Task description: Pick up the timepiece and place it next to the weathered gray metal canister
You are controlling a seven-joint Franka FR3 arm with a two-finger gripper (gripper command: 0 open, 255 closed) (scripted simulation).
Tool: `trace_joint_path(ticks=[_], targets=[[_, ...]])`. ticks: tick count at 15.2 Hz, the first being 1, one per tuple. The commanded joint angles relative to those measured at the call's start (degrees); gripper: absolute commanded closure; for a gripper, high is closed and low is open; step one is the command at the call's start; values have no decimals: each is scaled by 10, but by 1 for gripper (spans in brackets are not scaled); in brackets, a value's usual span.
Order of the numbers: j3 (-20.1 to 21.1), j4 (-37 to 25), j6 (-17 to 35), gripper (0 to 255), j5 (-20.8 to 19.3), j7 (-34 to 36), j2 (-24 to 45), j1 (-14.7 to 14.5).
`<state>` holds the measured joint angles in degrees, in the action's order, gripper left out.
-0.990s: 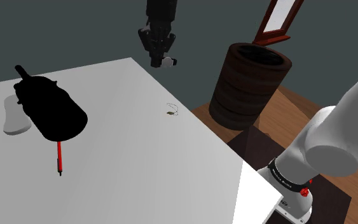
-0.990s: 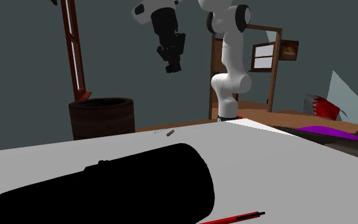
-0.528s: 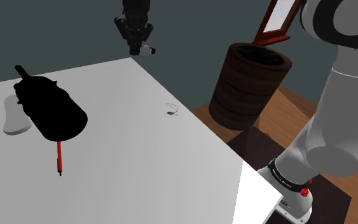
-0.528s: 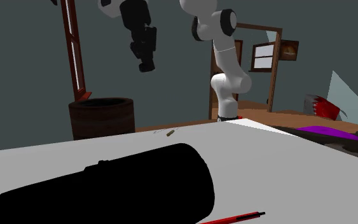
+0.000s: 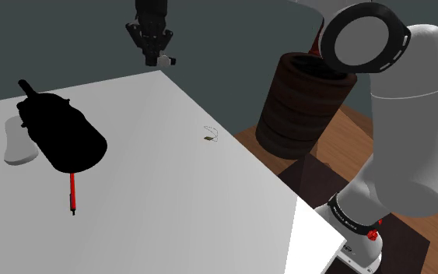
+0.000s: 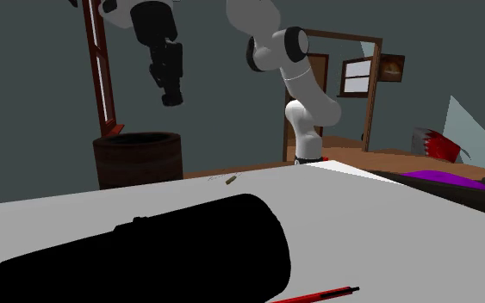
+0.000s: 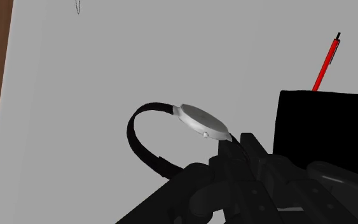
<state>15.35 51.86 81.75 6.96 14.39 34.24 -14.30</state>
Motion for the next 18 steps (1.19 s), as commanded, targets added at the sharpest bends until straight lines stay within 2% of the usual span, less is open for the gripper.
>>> trace_joint_path(ticks=[1, 9, 18], targets=[[0, 26, 20, 255, 1, -4, -6, 2], [-1, 129, 96, 255, 6, -20, -31, 12], [-3, 209, 167, 255, 9, -35, -38, 16]])
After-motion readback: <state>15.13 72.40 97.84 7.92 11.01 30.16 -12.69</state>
